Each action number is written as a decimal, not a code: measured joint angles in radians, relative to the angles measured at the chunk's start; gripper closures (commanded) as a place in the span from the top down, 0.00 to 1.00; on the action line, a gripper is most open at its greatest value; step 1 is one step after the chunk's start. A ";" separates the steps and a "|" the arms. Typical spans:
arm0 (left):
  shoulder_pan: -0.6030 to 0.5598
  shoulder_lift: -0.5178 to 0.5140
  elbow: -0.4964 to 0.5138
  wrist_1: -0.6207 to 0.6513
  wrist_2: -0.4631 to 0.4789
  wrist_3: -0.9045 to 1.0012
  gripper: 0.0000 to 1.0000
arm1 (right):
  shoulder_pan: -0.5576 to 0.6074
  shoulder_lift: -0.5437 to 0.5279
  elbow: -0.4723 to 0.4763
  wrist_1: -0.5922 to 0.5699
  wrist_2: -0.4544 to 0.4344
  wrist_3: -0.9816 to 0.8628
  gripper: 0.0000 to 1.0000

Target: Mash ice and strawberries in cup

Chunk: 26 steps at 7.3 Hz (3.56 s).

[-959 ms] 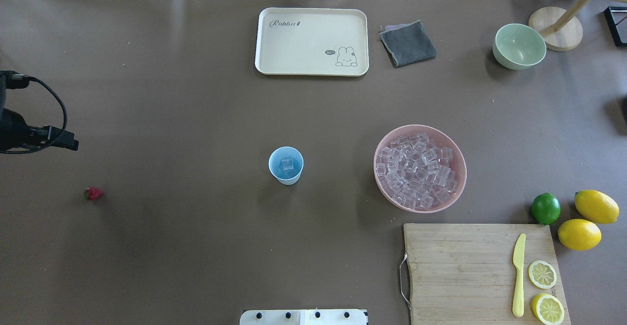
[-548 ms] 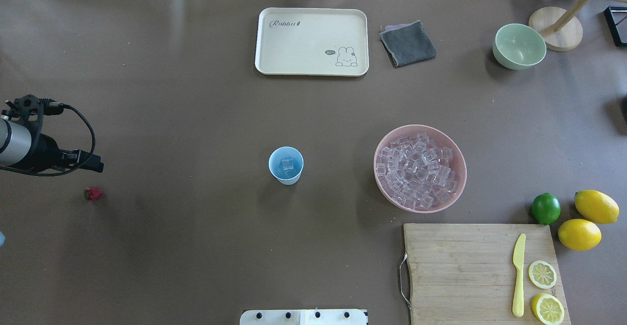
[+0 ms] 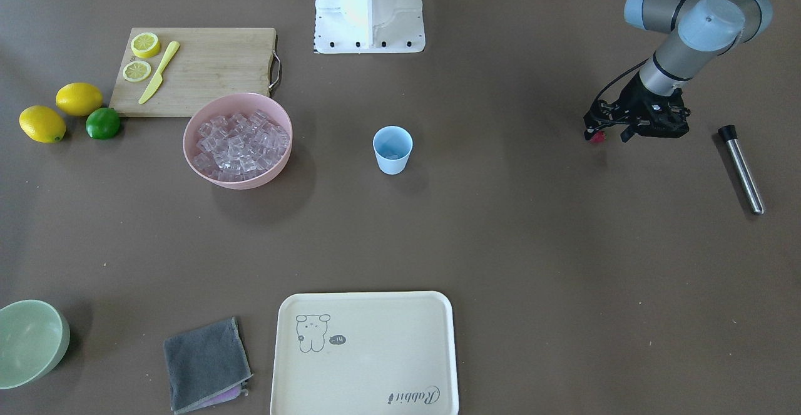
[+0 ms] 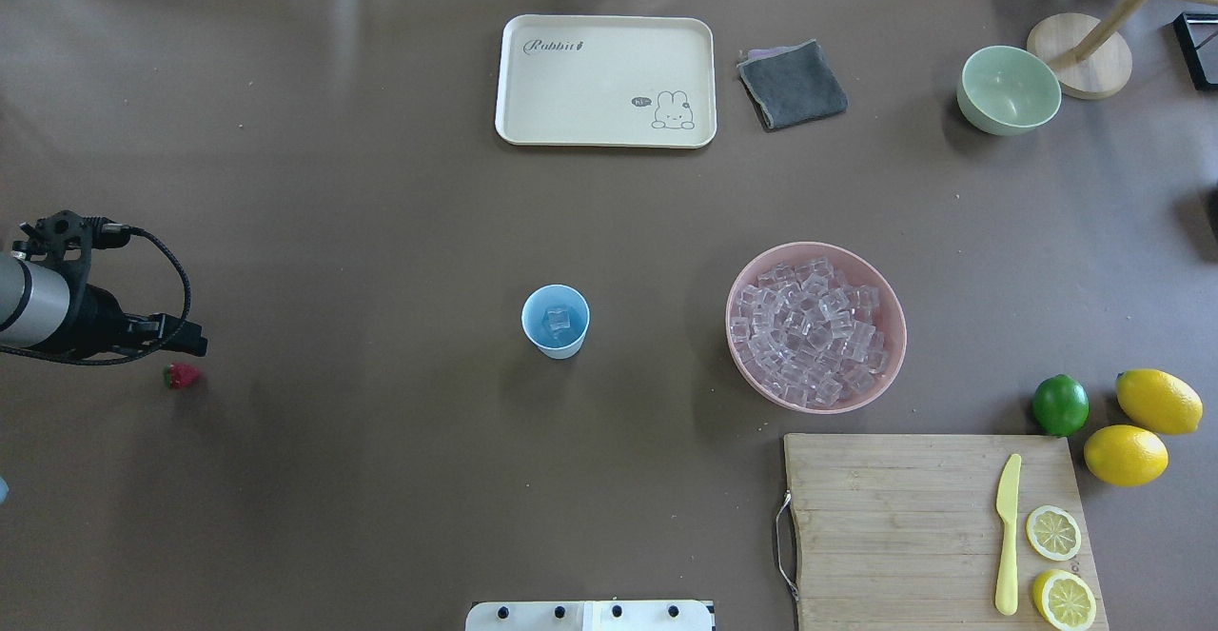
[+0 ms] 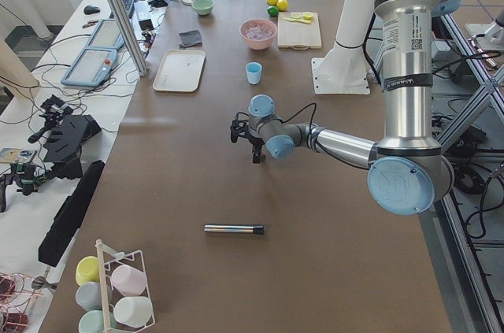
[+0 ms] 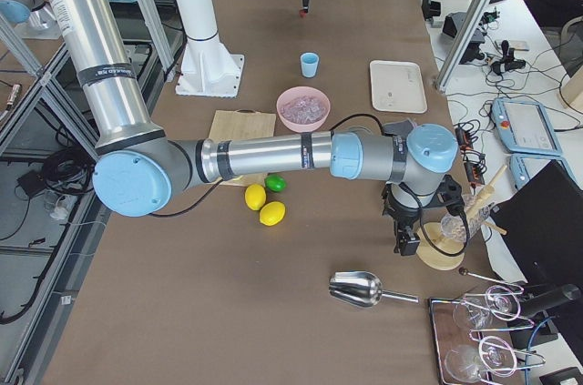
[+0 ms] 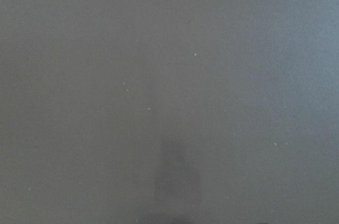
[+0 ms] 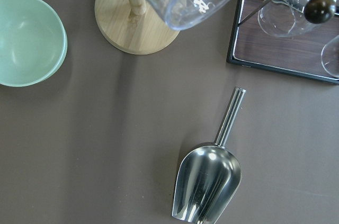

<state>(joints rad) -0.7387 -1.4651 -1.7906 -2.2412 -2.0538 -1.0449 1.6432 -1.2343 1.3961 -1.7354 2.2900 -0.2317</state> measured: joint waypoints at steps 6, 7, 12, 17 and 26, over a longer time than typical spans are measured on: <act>0.038 0.022 -0.003 -0.001 0.027 0.001 0.40 | 0.027 0.001 0.078 -0.127 -0.010 -0.006 1.00; 0.040 0.022 -0.003 -0.001 0.027 0.004 0.40 | 0.026 -0.005 0.073 -0.127 -0.013 -0.007 1.00; 0.044 0.008 -0.007 0.001 0.022 0.009 0.34 | 0.008 -0.021 0.049 -0.104 -0.015 -0.007 1.00; 0.030 -0.281 -0.026 0.286 -0.031 0.011 0.34 | -0.010 -0.024 0.045 -0.096 -0.027 -0.004 1.00; 0.144 -0.837 0.071 0.641 0.074 -0.222 0.35 | -0.022 -0.026 0.049 -0.095 -0.029 -0.003 1.00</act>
<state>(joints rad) -0.5949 -2.3020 -1.7198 -1.6001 -1.9795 -1.2667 1.6209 -1.2607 1.4450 -1.8300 2.2611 -0.2344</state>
